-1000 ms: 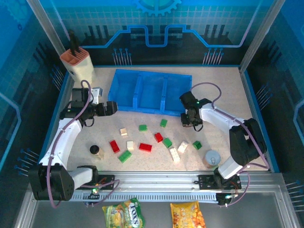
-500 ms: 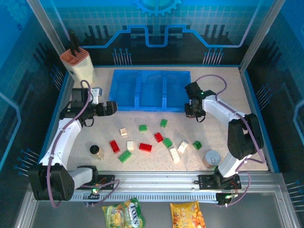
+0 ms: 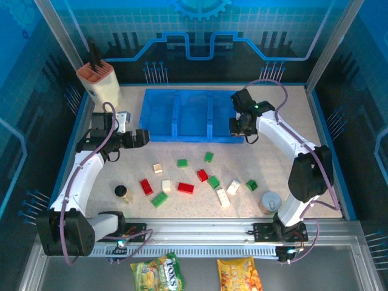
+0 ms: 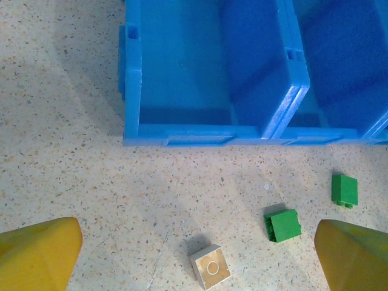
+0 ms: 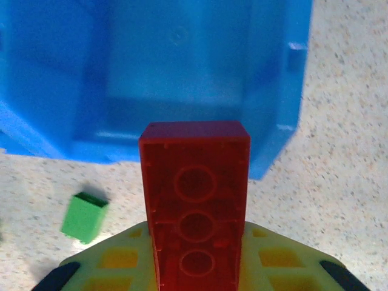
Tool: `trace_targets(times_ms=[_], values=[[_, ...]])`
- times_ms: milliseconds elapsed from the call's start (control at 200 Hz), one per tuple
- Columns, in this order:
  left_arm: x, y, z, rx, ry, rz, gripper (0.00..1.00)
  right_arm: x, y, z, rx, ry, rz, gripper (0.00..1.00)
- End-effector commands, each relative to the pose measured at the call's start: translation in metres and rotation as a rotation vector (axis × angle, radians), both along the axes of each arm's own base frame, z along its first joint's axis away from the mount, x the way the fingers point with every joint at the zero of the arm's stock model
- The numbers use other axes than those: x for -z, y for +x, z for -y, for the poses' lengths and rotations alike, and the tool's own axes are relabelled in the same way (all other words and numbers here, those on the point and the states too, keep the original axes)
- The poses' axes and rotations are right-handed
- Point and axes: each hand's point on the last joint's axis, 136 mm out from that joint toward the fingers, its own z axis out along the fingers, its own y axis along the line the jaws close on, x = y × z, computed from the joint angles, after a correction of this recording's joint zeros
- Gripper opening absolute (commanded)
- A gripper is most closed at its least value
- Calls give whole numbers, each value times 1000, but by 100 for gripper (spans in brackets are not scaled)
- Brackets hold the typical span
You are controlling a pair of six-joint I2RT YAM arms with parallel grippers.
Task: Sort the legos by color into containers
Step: Place the lego in the container.
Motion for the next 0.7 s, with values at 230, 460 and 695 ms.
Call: trace_targets(times_ms=[230, 460, 695], values=[[-6, -3, 0, 4, -14, 34, 99, 27, 48, -26, -11, -26, -58, 23], [-6, -3, 1, 4, -14, 35, 99, 51, 80, -28, 9, -56, -73, 22], [-5, -4, 0, 3, -11, 34, 99, 79, 103, -26, 19, -60, -108, 23]])
